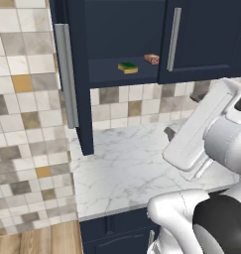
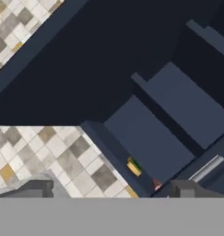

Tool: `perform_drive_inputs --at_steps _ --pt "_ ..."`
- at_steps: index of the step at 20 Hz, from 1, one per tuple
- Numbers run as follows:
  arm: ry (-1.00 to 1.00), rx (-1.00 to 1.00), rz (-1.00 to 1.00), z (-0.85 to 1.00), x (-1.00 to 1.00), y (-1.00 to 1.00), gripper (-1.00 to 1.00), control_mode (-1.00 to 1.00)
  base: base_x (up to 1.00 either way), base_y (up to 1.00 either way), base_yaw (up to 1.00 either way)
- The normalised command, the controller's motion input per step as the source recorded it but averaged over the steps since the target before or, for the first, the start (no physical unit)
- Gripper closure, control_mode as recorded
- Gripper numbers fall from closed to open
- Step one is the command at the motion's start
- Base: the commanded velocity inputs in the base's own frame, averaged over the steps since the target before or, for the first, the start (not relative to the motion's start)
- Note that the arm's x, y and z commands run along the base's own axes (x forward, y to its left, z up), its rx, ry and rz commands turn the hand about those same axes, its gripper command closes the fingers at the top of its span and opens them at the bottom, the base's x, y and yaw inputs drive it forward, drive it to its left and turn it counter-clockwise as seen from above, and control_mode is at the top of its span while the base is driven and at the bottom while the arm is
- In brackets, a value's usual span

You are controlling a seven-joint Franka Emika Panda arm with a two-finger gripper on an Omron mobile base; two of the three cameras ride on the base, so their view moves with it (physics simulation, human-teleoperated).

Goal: Pick up the bar soap and sponge from the sink, and place them back in the cabinet, and close the cabinet doors.

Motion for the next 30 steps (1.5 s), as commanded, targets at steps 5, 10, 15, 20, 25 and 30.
perform_drive_inputs --at_steps 5,10,15,20,25,30 --pt "-0.07 -0.22 0.00 0.00 -0.37 0.52 -1.00 -1.00 0.00 0.00 0.00" --pt "-0.04 -0.23 0.00 0.00 -0.26 0.52 -1.00 -1.00 0.00 0.00 0.00" --pt "-0.02 -0.20 0.03 0.00 -0.03 0.66 -1.00 -1.00 0.00 0.00 0.00" --pt "0.00 -0.15 0.00 0.00 0.00 0.62 -1.00 -1.00 0.00 0.00 0.00" --pt "0.00 -0.16 0.00 0.00 0.00 0.63 -1.00 -1.00 0.00 0.00 0.00" --pt "0.00 -0.14 0.00 0.00 0.13 0.53 -1.00 -1.00 0.00 0.00 0.00"
